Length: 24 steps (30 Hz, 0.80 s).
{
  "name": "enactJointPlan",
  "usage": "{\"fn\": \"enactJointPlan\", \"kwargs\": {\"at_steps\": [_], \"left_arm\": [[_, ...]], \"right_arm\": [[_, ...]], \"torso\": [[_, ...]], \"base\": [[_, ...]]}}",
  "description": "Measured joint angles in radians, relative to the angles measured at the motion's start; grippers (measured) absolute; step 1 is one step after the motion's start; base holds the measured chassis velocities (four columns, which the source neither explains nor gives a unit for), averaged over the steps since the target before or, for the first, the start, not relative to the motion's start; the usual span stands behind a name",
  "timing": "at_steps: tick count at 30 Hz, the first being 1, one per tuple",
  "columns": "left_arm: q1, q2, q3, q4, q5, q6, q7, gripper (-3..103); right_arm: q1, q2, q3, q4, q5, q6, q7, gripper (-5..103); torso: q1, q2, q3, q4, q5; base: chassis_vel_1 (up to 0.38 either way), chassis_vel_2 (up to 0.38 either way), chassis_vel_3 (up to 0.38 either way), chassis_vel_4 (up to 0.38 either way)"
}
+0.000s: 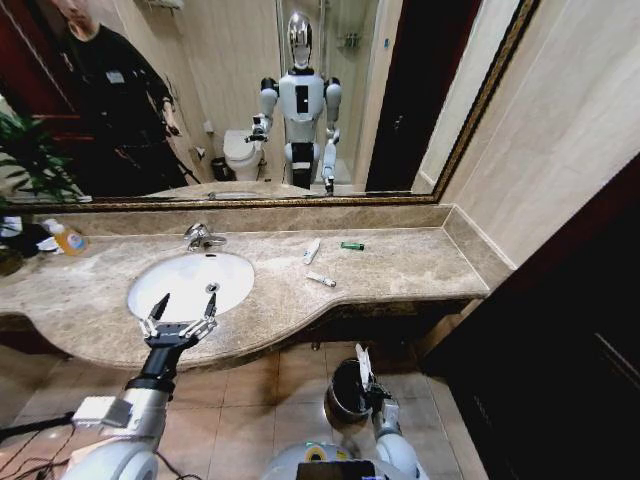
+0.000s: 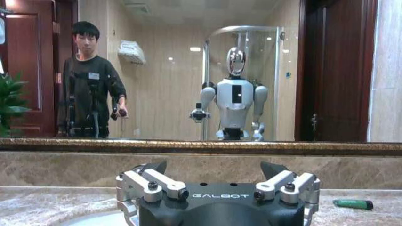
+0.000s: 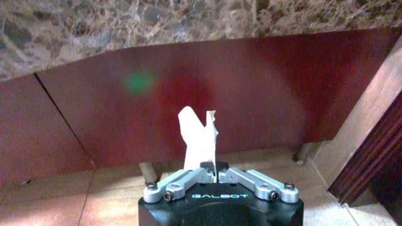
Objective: Pick up the trash from the sink and place it in the trash bin.
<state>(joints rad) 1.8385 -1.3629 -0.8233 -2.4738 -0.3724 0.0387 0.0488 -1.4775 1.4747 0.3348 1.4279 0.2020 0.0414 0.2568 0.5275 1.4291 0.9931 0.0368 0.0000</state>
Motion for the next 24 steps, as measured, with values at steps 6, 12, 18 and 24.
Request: {"fn": "enactJointPlan", "kwargs": {"at_steps": [6,12,18,24], "left_arm": [[0.0,0.0,0.0,0.0,0.0,0.0,0.0,100],[0.0,0.0,0.0,0.0,0.0,0.0,0.0,100],[0.0,0.0,0.0,0.0,0.0,0.0,0.0,100],[0.0,0.0,0.0,0.0,0.0,0.0,0.0,100]], "right_arm": [[0.015,0.013,-0.003,-0.029,-0.027,0.015,0.015,20],[0.018,0.013,-0.004,-0.037,-0.035,0.021,0.016,41],[0.016,0.012,-0.004,-0.04,-0.041,0.028,0.017,63],[0.01,0.009,-0.003,-0.037,-0.042,0.03,0.018,80]], "torso": [[0.0,0.0,0.0,0.0,0.0],[0.0,0.0,0.0,0.0,0.0],[0.0,0.0,0.0,0.0,0.0],[0.0,0.0,0.0,0.0,0.0]], "base": [[0.0,0.0,0.0,0.0],[0.0,0.0,0.0,0.0],[0.0,0.0,0.0,0.0],[0.0,0.0,0.0,0.0]]}}
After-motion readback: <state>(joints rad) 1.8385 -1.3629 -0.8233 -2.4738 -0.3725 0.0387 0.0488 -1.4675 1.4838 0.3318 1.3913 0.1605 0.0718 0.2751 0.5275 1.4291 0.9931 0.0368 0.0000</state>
